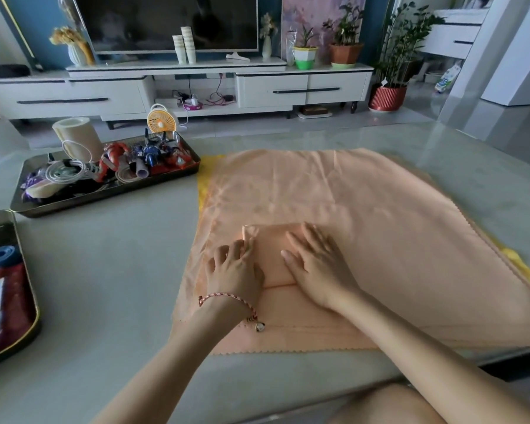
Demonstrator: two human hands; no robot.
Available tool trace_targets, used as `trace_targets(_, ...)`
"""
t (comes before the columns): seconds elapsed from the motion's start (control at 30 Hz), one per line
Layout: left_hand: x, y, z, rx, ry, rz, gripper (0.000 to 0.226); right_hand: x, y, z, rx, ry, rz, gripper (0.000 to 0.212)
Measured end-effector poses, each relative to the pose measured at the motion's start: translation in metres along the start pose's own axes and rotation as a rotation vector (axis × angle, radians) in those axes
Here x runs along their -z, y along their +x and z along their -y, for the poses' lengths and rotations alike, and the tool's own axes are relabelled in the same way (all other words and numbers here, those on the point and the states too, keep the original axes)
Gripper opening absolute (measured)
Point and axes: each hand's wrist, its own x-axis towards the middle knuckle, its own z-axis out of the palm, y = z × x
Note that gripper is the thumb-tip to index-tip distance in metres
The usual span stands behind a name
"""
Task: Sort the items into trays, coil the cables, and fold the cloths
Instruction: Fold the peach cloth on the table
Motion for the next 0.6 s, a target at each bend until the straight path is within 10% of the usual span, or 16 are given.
trace_targets(0.27, 0.036, 0.024, -0.017, 0.357, -1.21, 0.121, 0.027, 0.02, -0.003, 0.008, -0.051, 0.42, -0.173, 0.06)
trace_targets(0.6, 0.055, -0.011, 0.038, 0.065, -1.488, 0.185, 0.021, 0.04, -0.01, 0.041, -0.31, 1.049, 0.037, 0.077)
